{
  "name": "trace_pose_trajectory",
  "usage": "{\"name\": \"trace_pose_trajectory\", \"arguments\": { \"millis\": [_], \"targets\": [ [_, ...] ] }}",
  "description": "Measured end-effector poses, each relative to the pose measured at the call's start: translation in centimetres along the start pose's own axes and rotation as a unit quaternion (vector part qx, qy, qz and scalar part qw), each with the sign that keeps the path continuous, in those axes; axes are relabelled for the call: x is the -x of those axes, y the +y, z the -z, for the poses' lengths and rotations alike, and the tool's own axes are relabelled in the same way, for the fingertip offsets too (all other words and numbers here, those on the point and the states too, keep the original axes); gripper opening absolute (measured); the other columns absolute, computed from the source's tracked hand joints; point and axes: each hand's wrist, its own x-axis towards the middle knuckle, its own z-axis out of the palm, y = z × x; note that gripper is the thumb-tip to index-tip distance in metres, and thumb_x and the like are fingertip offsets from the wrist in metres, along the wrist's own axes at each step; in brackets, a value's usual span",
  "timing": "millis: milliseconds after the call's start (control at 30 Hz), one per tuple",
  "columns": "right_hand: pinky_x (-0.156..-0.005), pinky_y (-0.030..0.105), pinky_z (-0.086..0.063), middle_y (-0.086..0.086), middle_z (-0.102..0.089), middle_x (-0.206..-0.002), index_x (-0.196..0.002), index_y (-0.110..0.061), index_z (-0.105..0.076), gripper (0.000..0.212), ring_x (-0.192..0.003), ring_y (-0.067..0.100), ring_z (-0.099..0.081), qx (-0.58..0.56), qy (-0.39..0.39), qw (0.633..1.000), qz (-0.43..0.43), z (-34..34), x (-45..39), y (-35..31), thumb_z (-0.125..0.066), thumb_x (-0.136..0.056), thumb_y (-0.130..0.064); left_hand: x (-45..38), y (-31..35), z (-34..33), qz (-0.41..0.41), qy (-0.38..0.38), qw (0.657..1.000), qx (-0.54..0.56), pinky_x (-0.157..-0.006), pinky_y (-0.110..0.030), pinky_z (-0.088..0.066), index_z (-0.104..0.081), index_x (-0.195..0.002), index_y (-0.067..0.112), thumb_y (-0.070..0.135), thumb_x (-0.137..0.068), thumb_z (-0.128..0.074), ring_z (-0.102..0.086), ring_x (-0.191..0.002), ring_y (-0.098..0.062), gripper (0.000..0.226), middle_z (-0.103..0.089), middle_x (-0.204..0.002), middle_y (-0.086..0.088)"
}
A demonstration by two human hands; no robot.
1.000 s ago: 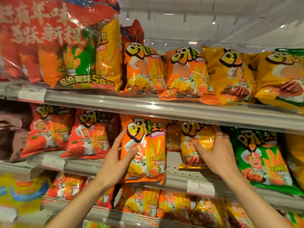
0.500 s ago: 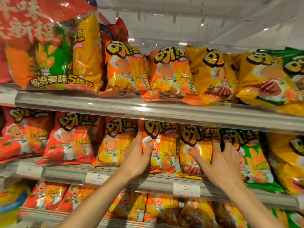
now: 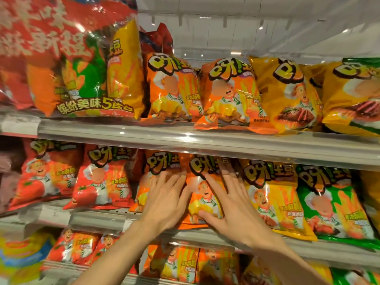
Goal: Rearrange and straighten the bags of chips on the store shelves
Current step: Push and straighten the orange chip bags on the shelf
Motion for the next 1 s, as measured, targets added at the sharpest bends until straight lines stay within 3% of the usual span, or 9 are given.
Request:
{"name": "trace_pose_trajectory", "arguments": {
  "millis": [67, 167, 267, 333, 467, 567, 700, 900, 1000],
  "targets": [
    [-0.12, 0.04, -0.006, -0.011, 0.006, -0.162, -0.15, -0.054, 0.007, 0.087, -0.151, 0.015, 0.01, -0.033, -0.006, 0.999, -0.013, -0.6, -0.2, 0.1, -0.039, -0.083, -0.082, 0.2, -0.5, -0.1, -0.001, 0.016, 0.999, 0.03, -0.098, -0.037, -0.033, -0.061, -0.131, 0.019, 0.045, -0.104, -0.029, -0.047, -0.119, -0.021, 0.049, -0.063, -0.129, 0.003],
    [-0.117, 0.034, -0.013, -0.018, 0.003, -0.159, -0.15, -0.054, 0.006, 0.087, -0.147, 0.003, 0.011, -0.056, -0.014, 0.998, -0.039, -1.4, -0.1, 0.2, -0.039, -0.082, -0.084, 0.6, -2.2, -0.5, 0.065, 0.031, 0.997, 0.024, -0.105, -0.048, -0.039, -0.055, -0.138, 0.02, 0.046, -0.099, -0.037, -0.042, -0.13, -0.03, 0.049, -0.053, -0.139, -0.01],
    [-0.117, 0.031, -0.013, -0.012, -0.005, -0.16, -0.152, -0.047, -0.003, 0.083, -0.149, 0.01, 0.003, -0.045, -0.008, 0.997, -0.057, -1.6, -0.1, 0.1, -0.036, -0.084, -0.081, 1.0, -3.9, -1.1, 0.097, -0.037, 0.995, 0.004, -0.117, -0.051, -0.029, -0.038, -0.152, 0.029, 0.059, -0.099, -0.035, -0.024, -0.146, -0.034, 0.06, -0.034, -0.155, -0.015],
    [-0.118, 0.035, -0.019, -0.006, -0.013, -0.159, -0.153, -0.041, -0.012, 0.079, -0.15, 0.015, -0.002, -0.025, 0.003, 0.997, -0.067, -1.6, -0.1, 0.0, -0.035, -0.087, -0.078, 1.1, -4.4, -1.3, 0.097, -0.061, 0.993, 0.008, -0.115, -0.05, -0.031, -0.029, -0.155, 0.032, 0.064, -0.099, -0.032, -0.016, -0.149, -0.033, 0.065, -0.026, -0.16, -0.015],
    [-0.119, 0.038, -0.013, 0.002, -0.014, -0.16, -0.154, -0.032, -0.014, 0.075, -0.149, 0.022, -0.004, 0.023, -0.006, 0.996, -0.089, -2.1, -0.2, -0.4, -0.029, -0.092, -0.071, 1.4, -5.0, -1.1, 0.101, -0.039, 0.994, 0.007, -0.109, -0.055, -0.037, -0.041, -0.149, 0.025, 0.062, -0.097, -0.031, -0.023, -0.147, -0.036, 0.065, -0.034, -0.156, -0.016],
    [-0.122, 0.043, 0.001, 0.004, -0.013, -0.161, -0.155, -0.031, -0.009, 0.073, -0.15, 0.023, 0.0, 0.072, -0.028, 0.993, -0.087, -2.8, -0.4, -0.8, -0.022, -0.094, -0.069, 1.7, -5.6, -1.0, 0.075, -0.026, 0.996, -0.029, -0.117, -0.056, -0.024, -0.045, -0.149, 0.022, 0.061, -0.099, -0.024, -0.028, -0.147, -0.037, 0.067, -0.041, -0.154, -0.016],
    [-0.118, 0.045, 0.017, 0.007, 0.001, -0.165, -0.157, -0.031, 0.004, 0.075, -0.149, 0.019, 0.019, 0.108, -0.049, 0.989, -0.085, -3.1, -0.5, -0.9, -0.015, -0.095, -0.069, 1.8, -6.0, -1.5, 0.052, -0.049, 0.997, -0.039, -0.124, -0.052, -0.007, -0.037, -0.154, 0.021, 0.063, -0.101, -0.014, -0.017, -0.152, -0.033, 0.071, -0.034, -0.159, -0.017],
    [-0.121, 0.049, 0.008, 0.006, 0.002, -0.166, -0.157, -0.031, 0.004, 0.077, -0.151, 0.021, 0.014, 0.123, -0.041, 0.988, -0.085, -2.3, -0.4, -1.4, -0.017, -0.095, -0.072, 2.1, -5.9, -1.3, 0.048, -0.028, 0.998, 0.009, -0.124, -0.052, -0.008, -0.039, -0.153, 0.019, 0.059, -0.101, -0.024, -0.02, -0.151, -0.035, 0.067, -0.035, -0.157, -0.019],
    [-0.122, 0.037, 0.006, -0.001, 0.004, -0.166, -0.157, -0.033, 0.003, 0.075, -0.149, 0.009, 0.017, 0.061, 0.014, 0.995, -0.081, -1.2, 0.4, -1.4, -0.027, -0.097, -0.067, 2.4, -4.7, -0.7, 0.04, 0.021, 0.996, 0.076, -0.123, -0.051, -0.012, -0.044, -0.149, 0.017, 0.054, -0.1, -0.033, -0.026, -0.148, -0.035, 0.062, -0.037, -0.154, -0.018]
  ]
}}
